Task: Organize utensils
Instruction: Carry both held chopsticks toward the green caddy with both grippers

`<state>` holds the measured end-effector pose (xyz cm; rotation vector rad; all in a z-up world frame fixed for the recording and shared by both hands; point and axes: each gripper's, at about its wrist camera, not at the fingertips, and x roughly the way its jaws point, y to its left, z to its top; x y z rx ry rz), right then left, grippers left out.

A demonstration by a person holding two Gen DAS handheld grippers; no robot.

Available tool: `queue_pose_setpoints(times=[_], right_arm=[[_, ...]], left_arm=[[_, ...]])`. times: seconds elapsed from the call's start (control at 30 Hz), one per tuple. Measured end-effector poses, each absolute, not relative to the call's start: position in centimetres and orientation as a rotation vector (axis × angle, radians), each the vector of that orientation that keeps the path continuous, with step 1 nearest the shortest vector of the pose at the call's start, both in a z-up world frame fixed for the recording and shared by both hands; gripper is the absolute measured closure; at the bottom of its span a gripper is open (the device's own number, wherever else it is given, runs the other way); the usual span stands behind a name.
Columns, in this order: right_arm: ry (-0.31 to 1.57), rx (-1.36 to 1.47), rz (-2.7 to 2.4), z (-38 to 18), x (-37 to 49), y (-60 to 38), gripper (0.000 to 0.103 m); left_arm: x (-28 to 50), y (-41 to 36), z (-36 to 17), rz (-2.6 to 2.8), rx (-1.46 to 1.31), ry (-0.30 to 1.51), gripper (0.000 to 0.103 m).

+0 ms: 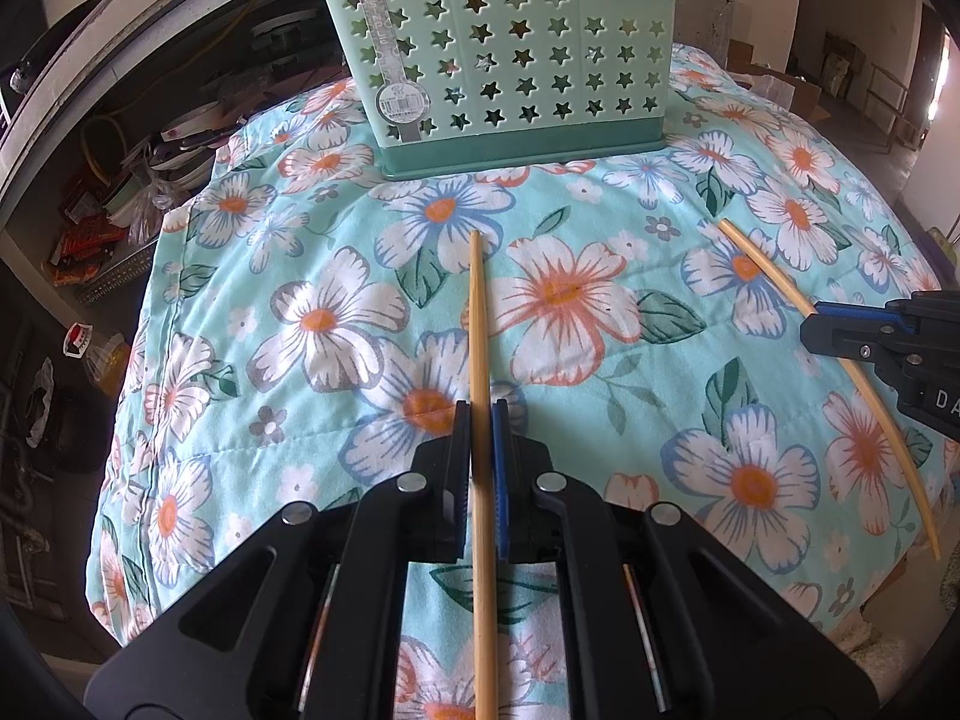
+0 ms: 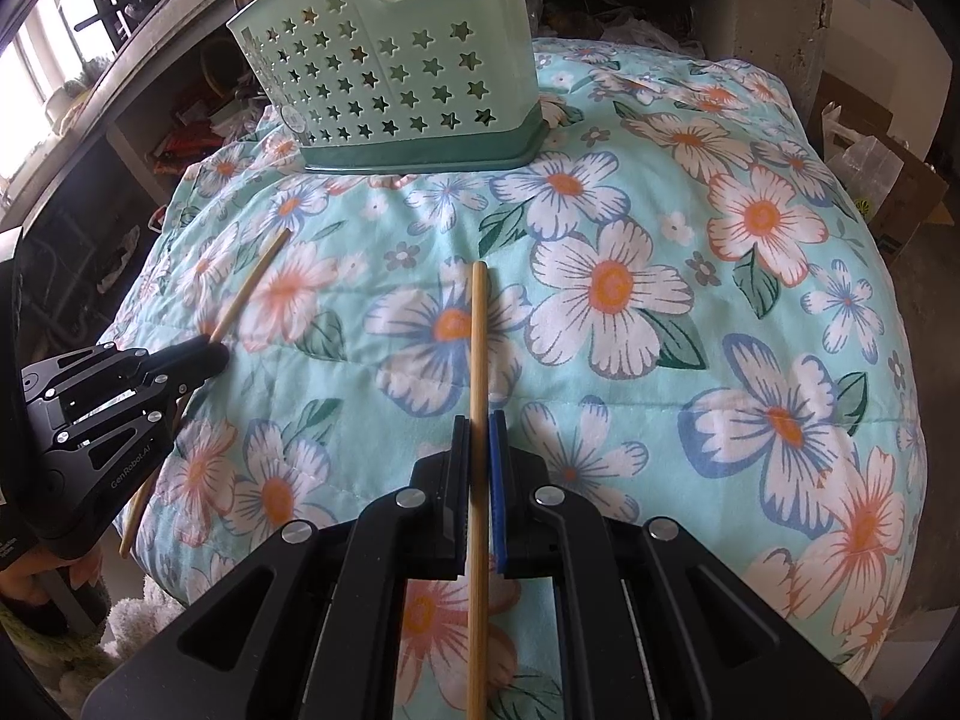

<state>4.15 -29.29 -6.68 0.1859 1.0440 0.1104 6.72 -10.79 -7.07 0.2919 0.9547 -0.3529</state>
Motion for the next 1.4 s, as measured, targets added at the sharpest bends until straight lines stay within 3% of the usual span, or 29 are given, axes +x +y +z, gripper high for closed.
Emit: queue_pose_setpoints(times=[0.37, 0.97, 1.4], right_arm=[[1.044, 0.185, 0.110, -6.7, 4.2, -29.3, 0.096], [1.044, 0.191, 0.110, -6.9, 4.2, -29.3, 0.096], [1.053, 0.166, 0.124, -6.6, 4.8, -29.2, 0.095]], left_arm=[[6.8, -10.9, -7.1, -0.363, 0.285, 0.961, 0.097], [13.3, -9.2, -7.3, -0.430, 0.048, 1.044, 0.097], [8.7, -8.0, -7.0, -0.397, 0.098, 1.012, 0.098]])
